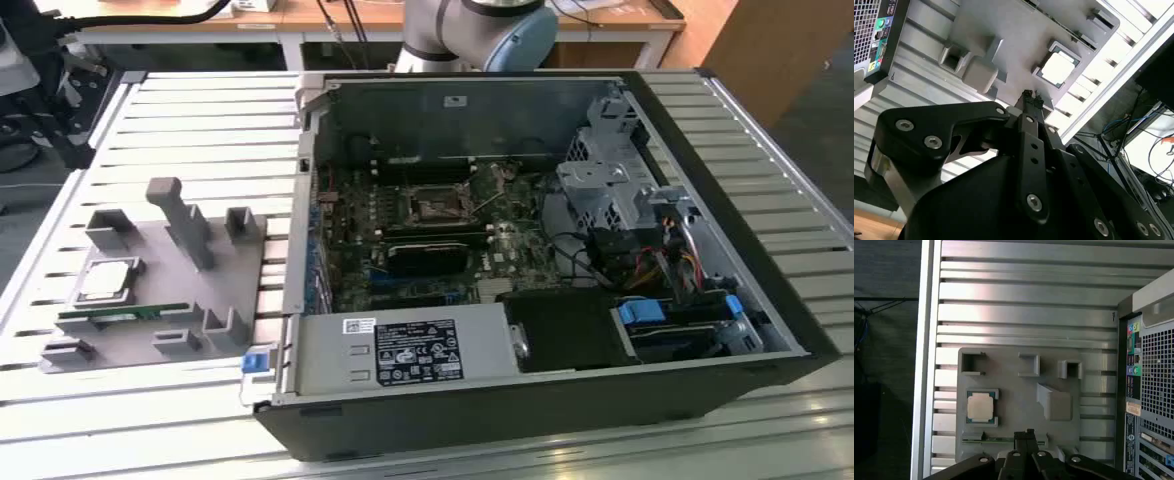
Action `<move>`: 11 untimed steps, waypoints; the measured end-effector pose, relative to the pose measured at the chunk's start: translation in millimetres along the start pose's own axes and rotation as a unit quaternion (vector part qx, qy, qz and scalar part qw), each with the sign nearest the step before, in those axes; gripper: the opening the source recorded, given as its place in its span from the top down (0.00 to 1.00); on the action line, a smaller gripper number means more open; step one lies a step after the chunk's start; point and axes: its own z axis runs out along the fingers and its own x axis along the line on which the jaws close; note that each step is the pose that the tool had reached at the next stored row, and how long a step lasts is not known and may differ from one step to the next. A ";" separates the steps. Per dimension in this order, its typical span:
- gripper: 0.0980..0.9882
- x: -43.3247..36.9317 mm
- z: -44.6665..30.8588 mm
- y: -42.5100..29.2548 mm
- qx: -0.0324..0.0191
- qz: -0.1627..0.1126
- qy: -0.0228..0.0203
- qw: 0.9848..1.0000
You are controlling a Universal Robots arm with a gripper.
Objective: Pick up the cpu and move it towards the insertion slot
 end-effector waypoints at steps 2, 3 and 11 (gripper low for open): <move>0.99 0.0 0.0 0.0 0.000 0.000 0.000 1.000; 0.99 0.0 0.0 0.0 0.000 0.000 0.000 1.000; 0.99 4.0 0.2 0.1 0.000 0.000 0.000 1.000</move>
